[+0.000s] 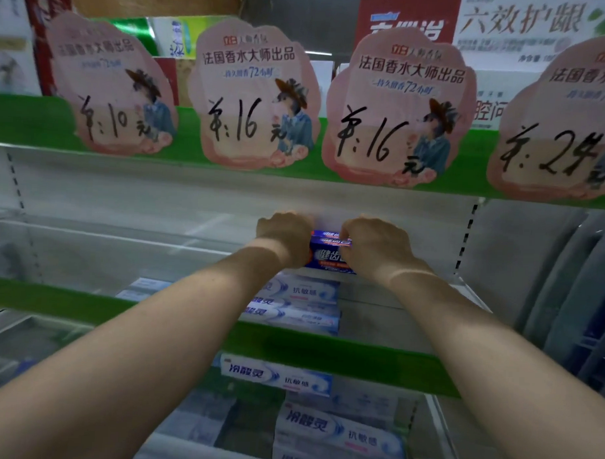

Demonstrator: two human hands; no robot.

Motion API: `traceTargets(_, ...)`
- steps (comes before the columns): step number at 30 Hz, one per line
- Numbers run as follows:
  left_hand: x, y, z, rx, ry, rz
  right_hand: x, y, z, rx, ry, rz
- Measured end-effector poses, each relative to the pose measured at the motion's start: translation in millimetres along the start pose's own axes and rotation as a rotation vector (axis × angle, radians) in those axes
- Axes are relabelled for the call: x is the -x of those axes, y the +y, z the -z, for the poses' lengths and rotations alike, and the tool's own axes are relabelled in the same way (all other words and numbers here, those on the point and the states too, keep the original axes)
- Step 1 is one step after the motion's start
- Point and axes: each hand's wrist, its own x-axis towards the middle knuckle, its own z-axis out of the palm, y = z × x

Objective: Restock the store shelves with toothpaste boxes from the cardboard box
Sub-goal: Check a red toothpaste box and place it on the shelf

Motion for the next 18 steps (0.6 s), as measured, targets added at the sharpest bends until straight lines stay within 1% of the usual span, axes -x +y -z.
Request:
traceTargets(2, 1, -1, 6, 0.011, -0.004, 0.085, -1, -16, 5, -0.09, -0.005, -0.002)
traceTargets(4, 7, -4, 15, 0.069, -0.001, 0.198, -2, -35, 13, -0.216, -0.029, -0.052)
traceTargets(6, 20, -11, 23, 0.164, 0.057, 0.293, 1, -52, 19, -0.394, -0.022, -0.113)
traceTargets(8, 42, -22, 29, 0.295, 0.184, 0.368, 11, -70, 19, -0.608, 0.037, -0.098)
traceTargets(10, 73, -35, 33, 0.416, 0.35, 0.445, 23, -93, 14, -0.769, 0.077, -0.028)
traceTargets(14, 133, -63, 35, 0.575, 0.694, 0.598, 47, -144, 6, -0.958, 0.093, 0.08)
traceTargets(16, 167, -80, 32, 0.642, 0.842, 0.673, 63, -169, 3, -1.05, 0.101, 0.129)
traceTargets(18, 201, -95, 30, 0.708, 0.955, 0.736, 78, -191, -2, -1.117, 0.089, 0.173)
